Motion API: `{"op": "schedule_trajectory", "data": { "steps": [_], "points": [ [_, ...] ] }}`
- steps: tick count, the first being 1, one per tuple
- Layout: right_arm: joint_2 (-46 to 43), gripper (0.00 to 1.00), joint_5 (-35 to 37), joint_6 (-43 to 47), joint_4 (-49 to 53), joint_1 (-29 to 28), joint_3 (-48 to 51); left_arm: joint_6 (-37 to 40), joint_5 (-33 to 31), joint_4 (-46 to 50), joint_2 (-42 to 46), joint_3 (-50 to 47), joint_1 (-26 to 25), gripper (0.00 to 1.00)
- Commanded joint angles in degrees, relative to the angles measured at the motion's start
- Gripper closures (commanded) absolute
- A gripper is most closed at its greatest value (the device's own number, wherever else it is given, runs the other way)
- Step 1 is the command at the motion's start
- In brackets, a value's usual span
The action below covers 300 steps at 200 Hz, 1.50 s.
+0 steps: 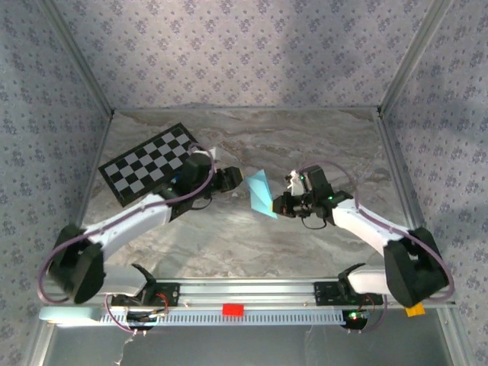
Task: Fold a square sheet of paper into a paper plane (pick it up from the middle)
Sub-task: Turn over the paper at the center of the table.
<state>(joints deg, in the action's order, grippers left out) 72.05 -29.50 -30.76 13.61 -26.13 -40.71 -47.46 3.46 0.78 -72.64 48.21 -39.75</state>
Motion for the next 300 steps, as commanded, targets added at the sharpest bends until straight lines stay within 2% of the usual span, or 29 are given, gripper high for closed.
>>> {"op": "schedule_trajectory", "data": {
  "steps": [1,17,49,76,97,122,164,177,201,238,253,272,292,300],
  "points": [
    [-3.04,0.97,14.08,12.49,16.68,-0.79,-6.27,2.08,-8.59,5.77,5.96,-4.69,0.19,0.43],
    [-3.57,0.97,20.78,15.22,22.11,-2.37,-10.03,1.08,-10.56,6.67,11.02,-7.89,0.39,0.4],
    [-2.39,0.98,39.97,17.26,29.71,-7.17,-16.9,-0.61,-14.54,11.84,19.74,-11.64,1.05,0.38],
    [0.64,0.98,55.67,18.11,35.52,-11.84,-20.95,-0.91,-15.15,14.34,25.7,-13.99,2.98,0.35],
    [4.22,0.98,63.74,17.65,38.61,-14.29,-22.89,-0.89,-15.28,16.24,28.83,-14.88,4.88,0.32],
    [8.06,0.98,69.24,15.75,41.06,-16.99,-24.24,-1.22,-15.87,17.85,31.52,-15.22,5.81,0.29],
    [12.95,0.95,67.32,13.56,40.59,-21.19,-23.18,-2.97,-16.94,20.03,32.67,-15.1,5.95,0.26],
    [15.86,0.95,64.05,13.05,40.47,-22.09,-23.15,-3.5,-17.07,21.08,32.91,-14.8,5.99,0.25],
    [21.54,0.93,62.37,11.45,41.07,-25.77,-24.27,-4.29,-18.31,22.5,34.39,-15.15,5.99,0.25],
    [25.63,0.84,55.43,11.57,37.5,-30.83,-25.38,-5.01,-20.79,24.71,37.44,-15.42,6.3,0.25],
    [23.97,0.77,48.11,11.8,33.48,-31.22,-24.71,-4.84,-20.87,24.92,38.25,-15.42,6.6,0.24],
    [20.35,0.59,37.07,10.58,28.33,-29.16,-22.84,-4.74,-20.35,25.54,38.28,-14.86,6.96,0.24],
    [13.14,0.45,23.18,10.39,20.27,-22.6,-17.04,-4.4,-17.95,24.95,37.63,-14.59,7.06,0.23],
    [10.35,0.44,15.91,9.33,15.47,-18.91,-13.86,-4.33,-16.8,24.57,37.05,-14.64,7.17,0.23]
  ]
}}
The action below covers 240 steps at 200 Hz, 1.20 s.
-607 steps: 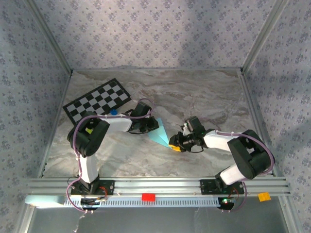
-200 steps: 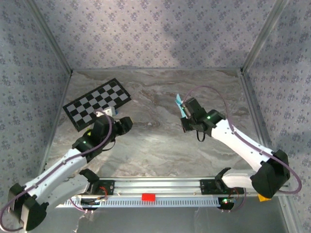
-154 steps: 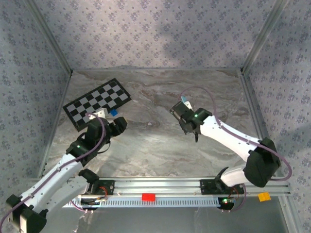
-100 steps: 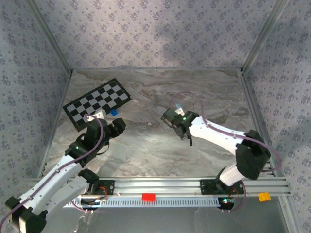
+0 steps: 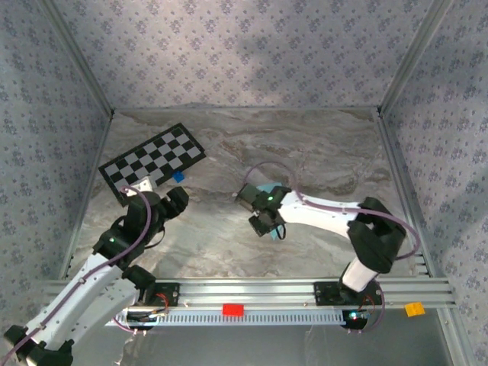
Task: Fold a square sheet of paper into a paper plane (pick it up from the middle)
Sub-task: Turn over the paper at the center of the table.
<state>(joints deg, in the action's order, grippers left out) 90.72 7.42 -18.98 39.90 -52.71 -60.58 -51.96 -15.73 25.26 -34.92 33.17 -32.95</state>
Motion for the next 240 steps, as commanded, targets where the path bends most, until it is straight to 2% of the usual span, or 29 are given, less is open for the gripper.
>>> {"op": "schedule_trajectory", "data": {
  "steps": [1,12,34,63,91,127,154,176,218,240],
  "points": [
    [-8.6,0.44,-21.95,-2.72,-11.43,8.26,6.44,0.18,2.56,0.03,-0.77,0.4,0.36,0.24],
    [-11.36,0.48,-29.18,-6.35,-17.67,13.79,10.98,0.45,4.38,-1.1,-2.1,0.41,0.52,0.25],
    [-11.5,0.72,-40.21,-11.83,-26.55,23.31,17.4,0.92,9.16,-4.15,-6.49,1.04,0.61,0.32],
    [-4.97,0.93,-46.7,-12.67,-29.99,27.39,17.71,1.33,15.35,-7.19,-14.05,3.15,0.69,0.44],
    [1.21,0.96,-47.23,-13.6,-32.31,27.34,17.38,0.57,19.15,-8.84,-19.06,4.4,0.56,0.52],
    [6.09,0.97,-46.26,-16.54,-35.97,26.34,18.87,-1.05,21.64,-12.21,-20.9,2.9,0.65,0.54],
    [8.29,0.97,-46.63,-23.05,-41.07,23.9,20.41,-2.25,24.65,-16.03,-23.91,2.6,0.69,0.57],
    [9.1,0.97,-43.07,-28.07,-42.34,21.01,20.69,-3.72,27.66,-20.64,-28.33,2.98,0.69,0.6],
    [8.16,0.97,-38.47,-39.67,-47.69,16.07,22.13,-8.46,31.79,-30.61,-39.2,5.12,-0.11,0.69],
    [8.42,0.97,-37.47,-44.24,-51.87,14.27,22.83,-8.55,32.6,-31.26,-46.26,9.46,-1.75,0.74]
  ]
}}
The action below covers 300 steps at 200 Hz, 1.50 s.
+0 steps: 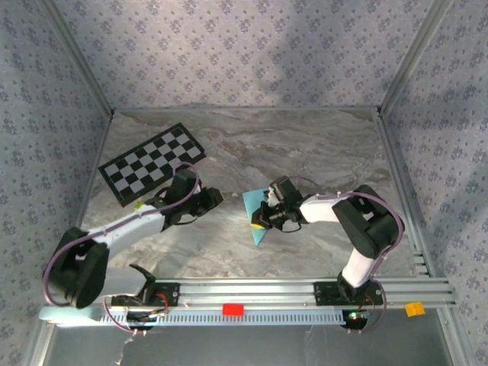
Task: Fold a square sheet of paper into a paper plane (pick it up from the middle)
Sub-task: Turn over the paper at the center of the table.
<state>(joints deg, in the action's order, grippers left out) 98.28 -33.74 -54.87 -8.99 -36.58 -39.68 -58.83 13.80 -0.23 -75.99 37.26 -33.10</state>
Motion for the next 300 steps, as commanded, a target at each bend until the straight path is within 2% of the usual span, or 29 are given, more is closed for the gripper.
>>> {"op": "schedule_trajectory", "data": {
  "steps": [1,39,74,96,117,156,176,189,223,300],
  "points": [
    [0.9,0.97,3.68,-8.56,-3.23,-1.93,2.04,-1.71,3.07,-5.85,-5.51,5.55,-1.69,0.74],
    [2.76,0.97,3.33,-12.87,-7.72,-3.37,2.55,-3.46,4.56,-10.04,-17.07,11.58,-4.52,0.82],
    [2.6,0.96,4.28,-14.6,-8.86,-3.59,3.8,-4.73,4.36,-9.82,-25.98,15.86,-5.85,0.88],
    [2.46,0.95,3.33,-15.65,-13.64,-3.75,4.92,-5.16,4.1,-8.79,-30.06,16.88,-6.45,0.91],
    [-0.28,0.92,4.18,-14.31,-13.19,-3.96,5.06,-6.42,3.43,-8.39,-32.56,15.98,-6.58,0.93],
    [-8.91,0.85,7.65,-8.17,-2.83,-2.51,4.12,-6.56,2.63,-8.01,-33.7,13.34,-6.6,0.95],
    [-13.58,0.8,10.91,-4.64,5.27,0.45,4.32,-5.66,2.72,-7.9,-33.53,12.54,-6.55,0.95],
    [-15.29,0.74,11.44,-3.47,8.1,3.04,5.23,-5.45,2.79,-7.7,-33.44,12.21,-6.56,0.95],
    [-14.91,0.72,7.79,-1.88,9.35,7.75,5.87,-4.85,3.05,-7.69,-32.68,11.89,-6.54,0.95],
    [-12.23,0.7,6.02,1.01,13.21,10.55,4.16,-3.76,2.98,-6.58,-31.89,12.16,-6.63,0.95]
  ]
}}
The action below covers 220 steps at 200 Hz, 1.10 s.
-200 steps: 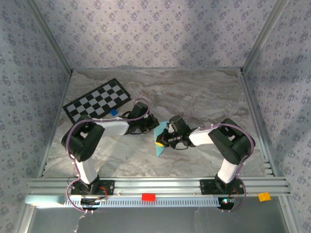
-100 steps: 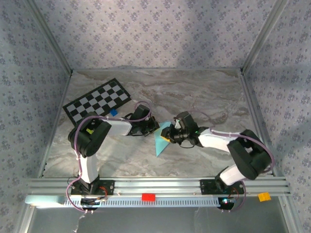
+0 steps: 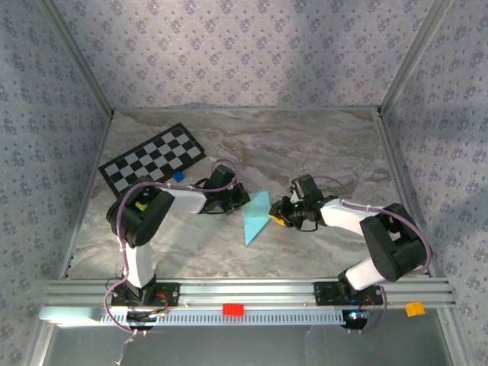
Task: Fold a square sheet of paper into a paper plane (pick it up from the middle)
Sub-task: Turn over the paper at the center of the table, then fold the wing for the fifth time at the center of the table.
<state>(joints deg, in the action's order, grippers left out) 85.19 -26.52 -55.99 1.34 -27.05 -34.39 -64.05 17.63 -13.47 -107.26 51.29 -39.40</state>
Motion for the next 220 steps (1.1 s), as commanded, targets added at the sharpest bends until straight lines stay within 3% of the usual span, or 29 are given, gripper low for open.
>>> {"op": "schedule_trajectory", "data": {
  "steps": [1,77,220],
  "points": [
    [0.91,0.7,-1.27,2.12,2.83,1.07,-1.12,1.47,-0.84,6.69,-0.64,-1.88,-0.33,0.95],
    [4.89,0.69,-8.74,5.43,1.27,3.11,-2.63,2.45,-0.49,6.93,-0.55,-1.28,-0.33,0.95],
    [7.47,0.68,-13.86,6.25,-3.11,5.2,-4.37,2.71,0.12,7.25,-1.26,-0.49,-0.45,0.95]
  ]
}}
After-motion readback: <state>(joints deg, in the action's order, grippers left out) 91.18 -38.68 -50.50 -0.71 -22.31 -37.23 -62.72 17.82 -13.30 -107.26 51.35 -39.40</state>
